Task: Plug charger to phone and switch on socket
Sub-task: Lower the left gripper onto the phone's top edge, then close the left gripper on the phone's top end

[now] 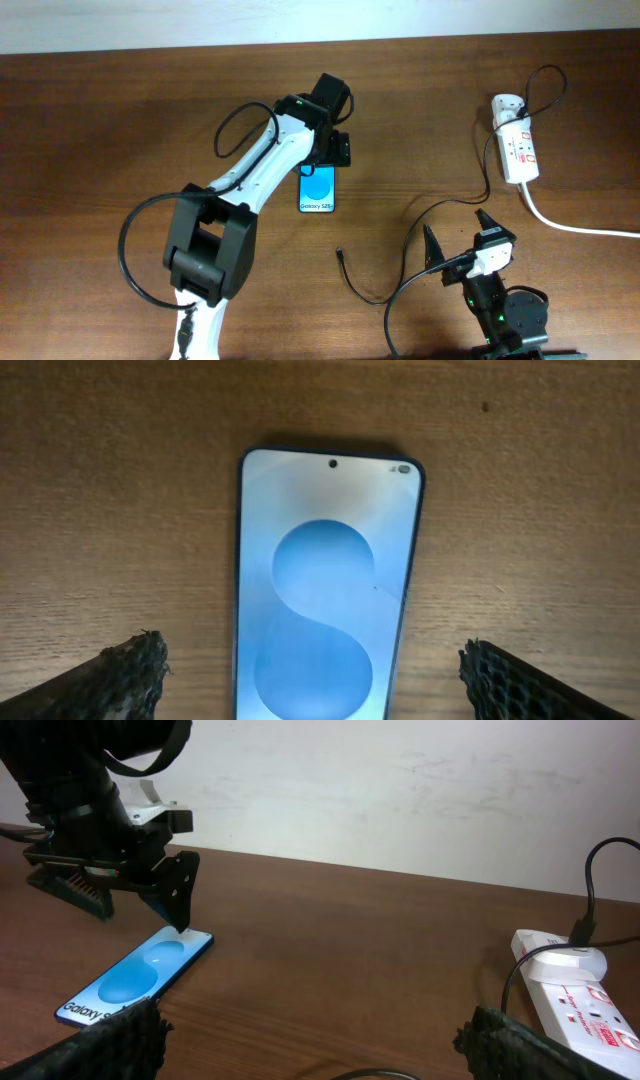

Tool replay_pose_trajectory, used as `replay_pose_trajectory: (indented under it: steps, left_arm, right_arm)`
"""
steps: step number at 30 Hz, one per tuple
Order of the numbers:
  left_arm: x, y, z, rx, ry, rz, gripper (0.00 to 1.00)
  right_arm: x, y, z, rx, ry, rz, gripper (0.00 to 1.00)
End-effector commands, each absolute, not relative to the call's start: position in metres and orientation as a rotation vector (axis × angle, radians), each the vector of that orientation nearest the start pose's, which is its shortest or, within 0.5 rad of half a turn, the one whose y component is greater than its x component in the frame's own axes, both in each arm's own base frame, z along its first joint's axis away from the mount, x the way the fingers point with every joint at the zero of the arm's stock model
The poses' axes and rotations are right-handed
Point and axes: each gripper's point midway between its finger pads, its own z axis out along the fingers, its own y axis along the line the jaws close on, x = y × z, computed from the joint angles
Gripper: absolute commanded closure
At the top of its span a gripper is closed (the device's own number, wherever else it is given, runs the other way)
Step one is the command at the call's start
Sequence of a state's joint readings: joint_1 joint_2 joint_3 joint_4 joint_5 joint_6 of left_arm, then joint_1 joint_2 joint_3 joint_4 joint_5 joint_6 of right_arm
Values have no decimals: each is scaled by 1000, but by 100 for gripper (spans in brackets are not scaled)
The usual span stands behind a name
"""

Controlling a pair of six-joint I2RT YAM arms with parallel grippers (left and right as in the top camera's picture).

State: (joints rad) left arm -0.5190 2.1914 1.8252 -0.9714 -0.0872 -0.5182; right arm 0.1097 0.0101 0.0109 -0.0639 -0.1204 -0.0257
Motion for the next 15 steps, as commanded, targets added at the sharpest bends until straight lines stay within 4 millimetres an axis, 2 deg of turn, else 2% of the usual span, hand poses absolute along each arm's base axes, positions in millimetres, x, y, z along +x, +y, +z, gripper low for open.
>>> replay_pose_trajectory:
  steps: [1, 3, 6, 12, 15]
  left_arm:
    - [433, -222, 51, -27, 2872, -10, 1]
    - [432, -222, 44, -25, 2887, 1, 1]
    - [425, -225, 17, -26, 2954, -7, 1]
    - [423, -230, 13, -21, 2967, -41, 1]
    - [422, -234, 13, 64, 2960, -34, 1]
  right_arm:
    - [242, 45, 158, -190, 1630, 161, 2]
    - [242, 45, 158, -190, 1630, 161, 2]
    - [242, 45, 158, -190, 1630, 161, 2]
    - [242, 45, 158, -190, 1630, 161, 2]
    - [242, 45, 158, -190, 1630, 161, 2]
